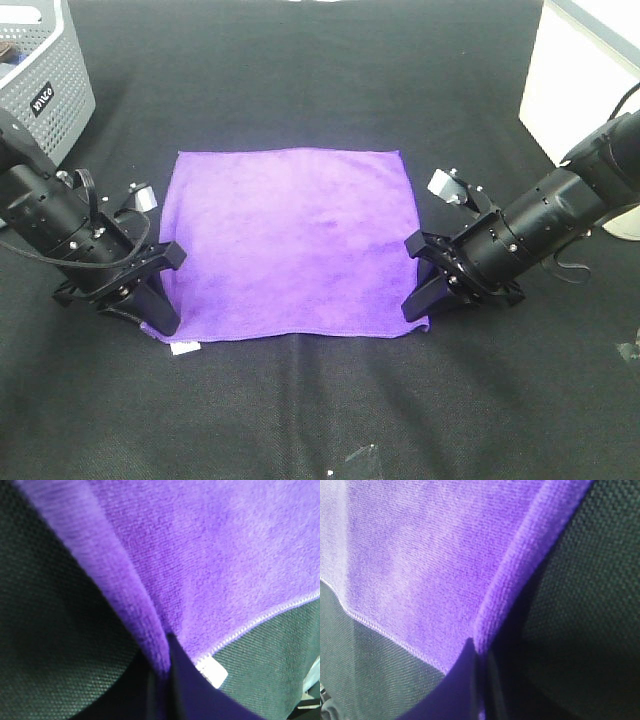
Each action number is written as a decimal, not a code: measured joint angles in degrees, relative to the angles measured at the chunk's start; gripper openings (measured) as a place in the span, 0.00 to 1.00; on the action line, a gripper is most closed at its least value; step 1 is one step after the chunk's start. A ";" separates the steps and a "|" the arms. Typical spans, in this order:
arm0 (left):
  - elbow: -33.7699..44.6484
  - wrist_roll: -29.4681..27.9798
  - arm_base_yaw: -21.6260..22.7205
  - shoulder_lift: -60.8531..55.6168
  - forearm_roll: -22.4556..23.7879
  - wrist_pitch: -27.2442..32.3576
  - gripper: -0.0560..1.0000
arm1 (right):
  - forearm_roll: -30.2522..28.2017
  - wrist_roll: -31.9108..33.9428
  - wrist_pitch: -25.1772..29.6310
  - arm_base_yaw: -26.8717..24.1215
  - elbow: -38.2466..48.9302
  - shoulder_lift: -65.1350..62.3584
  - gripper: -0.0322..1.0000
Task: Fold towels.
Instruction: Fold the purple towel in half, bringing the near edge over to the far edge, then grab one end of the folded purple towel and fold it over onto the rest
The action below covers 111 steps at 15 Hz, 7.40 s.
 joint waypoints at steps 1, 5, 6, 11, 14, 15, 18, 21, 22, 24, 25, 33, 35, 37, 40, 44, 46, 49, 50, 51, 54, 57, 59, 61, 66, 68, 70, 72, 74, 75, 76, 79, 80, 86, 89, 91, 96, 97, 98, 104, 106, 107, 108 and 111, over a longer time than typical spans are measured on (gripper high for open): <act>0.00 0.00 0.00 -0.17 1.09 0.69 0.05 | -0.11 0.97 0.74 0.00 0.00 0.29 0.04; 0.46 -0.74 -0.29 -2.46 8.37 1.55 0.05 | -3.72 5.27 5.50 0.06 0.11 0.40 0.04; 1.20 -1.20 -0.29 -3.84 9.97 1.89 0.05 | -4.53 6.65 6.82 0.06 0.63 0.17 0.04; 4.35 -3.67 1.43 -11.97 10.83 5.90 0.05 | -4.87 9.68 9.80 0.63 6.93 -9.91 0.04; 4.13 -4.13 1.43 -12.15 10.49 5.21 0.05 | -6.53 11.69 9.97 0.63 4.87 -11.75 0.04; 3.04 -4.24 1.43 -12.15 10.31 4.58 0.05 | -7.45 12.61 9.40 0.63 2.98 -11.75 0.04; -4.76 -4.30 1.43 -10.03 9.11 2.41 0.05 | -12.83 18.11 8.31 0.63 -7.85 -9.17 0.04; -12.78 -4.58 1.78 -5.10 9.05 2.12 0.05 | -16.79 21.31 9.45 0.63 -19.31 -3.90 0.04; -12.78 -4.58 1.78 -5.10 9.05 2.12 0.05 | -16.79 21.31 9.45 0.63 -19.31 -3.90 0.04; -20.23 -5.56 1.78 -1.20 9.28 1.32 0.05 | -18.68 23.49 9.57 0.57 -29.74 1.26 0.04; -23.03 -5.56 1.78 0.40 9.34 1.20 0.05 | -19.08 24.01 9.57 0.57 -33.17 3.04 0.04; -40.45 -6.02 1.78 12.20 9.51 1.15 0.05 | -25.84 29.62 10.83 0.57 -51.22 15.58 0.04; -42.80 -6.07 1.78 14.15 9.51 1.15 0.05 | -26.81 29.85 8.94 0.57 -51.45 15.76 0.04; -44.29 -6.25 1.78 15.58 9.45 1.03 0.05 | -27.79 31.00 7.62 0.57 -51.62 15.99 0.04; -44.46 -6.88 1.78 15.87 9.34 -0.69 0.05 | -28.48 32.03 6.42 0.57 -51.68 17.65 0.04; -44.52 -6.93 1.78 16.10 9.28 -1.89 0.05 | -28.42 32.49 5.16 0.57 -51.68 17.65 0.05; -44.52 -6.99 1.78 16.10 9.28 -2.18 0.07 | -28.30 32.54 5.16 0.57 -51.68 17.65 0.10; -44.52 -6.99 1.78 16.10 10.03 -3.15 0.14 | -28.30 32.54 5.16 0.57 -51.68 17.65 0.26; -44.52 -7.05 1.78 16.10 10.43 -3.27 0.17 | -28.36 32.54 5.16 0.57 -51.68 17.65 0.32; -44.52 -7.05 1.78 16.10 11.00 -3.32 0.20 | -28.36 32.54 5.16 0.57 -51.68 17.65 0.37; -44.52 -7.05 1.78 16.10 13.41 -3.55 0.40 | -29.85 33.00 5.16 0.57 -51.68 17.65 0.54; -44.52 -7.79 1.78 16.10 13.87 -4.24 0.59 | -32.43 35.87 5.16 0.57 -51.68 17.65 0.68; -44.52 -9.45 1.78 16.10 16.90 -4.53 0.79 | -36.38 37.30 6.30 0.52 -51.68 16.96 0.75; -44.52 -11.23 1.78 15.93 18.51 -4.13 0.82 | -37.13 37.30 7.39 0.52 -51.68 15.07 0.76; -48.47 -13.01 2.81 15.24 22.69 11.12 0.83 | -37.47 37.30 21.60 0.52 -51.91 6.36 0.76; -48.53 -13.06 5.84 15.41 20.80 13.64 0.83 | -37.47 37.30 26.41 0.52 -51.91 4.18 0.76; -48.53 -10.60 9.34 16.39 15.81 16.56 0.83 | -38.04 37.53 27.10 0.52 -51.91 2.92 0.76; -48.53 -8.42 9.40 17.99 13.06 17.65 0.83 | -38.39 38.16 27.10 0.52 -51.91 2.75 0.76; -48.53 -7.73 9.40 19.71 10.43 17.65 0.83 | -38.50 38.56 27.16 0.52 -51.91 2.75 0.76; -48.70 -7.56 9.40 20.23 9.63 17.65 0.83 | -38.50 38.50 27.27 0.52 -51.91 2.75 0.76; -48.99 -7.56 9.40 20.57 9.28 17.65 0.83 | -38.50 38.56 27.33 0.52 -51.91 2.75 0.76; -49.39 -7.62 9.28 20.74 8.82 17.70 0.82 | -38.50 38.56 27.33 0.52 -51.91 2.75 0.76; -49.56 -7.96 9.00 20.80 8.82 17.70 0.81 | -38.50 38.56 27.33 0.52 -51.91 2.75 0.76; -52.88 -11.34 5.39 23.72 7.16 18.33 0.79 | -38.50 38.56 27.33 0.52 -51.91 2.75 0.76; -58.21 -13.06 2.18 26.99 5.67 20.68 0.72 | -38.50 38.56 27.33 0.52 -51.91 2.75 0.76; -59.82 -13.75 1.43 27.90 5.84 21.37 0.64 | -38.50 38.56 27.33 0.52 -51.91 2.75 0.76; -64.11 -14.61 0.97 29.39 12.95 22.00 0.14 | -38.50 38.56 27.33 0.52 -51.91 2.75 0.76; -64.57 -14.73 0.92 29.39 13.52 22.23 0.09 | -38.50 38.56 27.33 0.52 -51.91 2.75 0.76; -64.57 -14.73 0.92 29.39 13.75 22.29 0.09 | -38.50 38.56 27.33 0.52 -51.91 2.75 0.76; -64.57 -14.73 0.63 23.89 22.69 22.06 0.09 | -38.50 38.56 27.33 0.52 -51.91 2.35 0.76; -64.57 -14.44 0.46 20.57 22.57 22.00 0.09 | -38.50 38.56 27.33 0.52 -51.91 1.95 0.76; -64.57 -14.44 0.46 20.57 22.57 22.00 0.09 | -38.50 38.56 27.33 0.52 -51.91 1.95 0.76; -64.57 -13.98 0.11 19.77 21.94 22.00 0.09 | -38.50 38.56 27.33 0.52 -51.91 1.66 0.76; -64.57 -12.26 -3.55 19.31 19.54 22.00 0.09 | -38.50 38.56 27.33 0.52 -51.91 1.49 0.76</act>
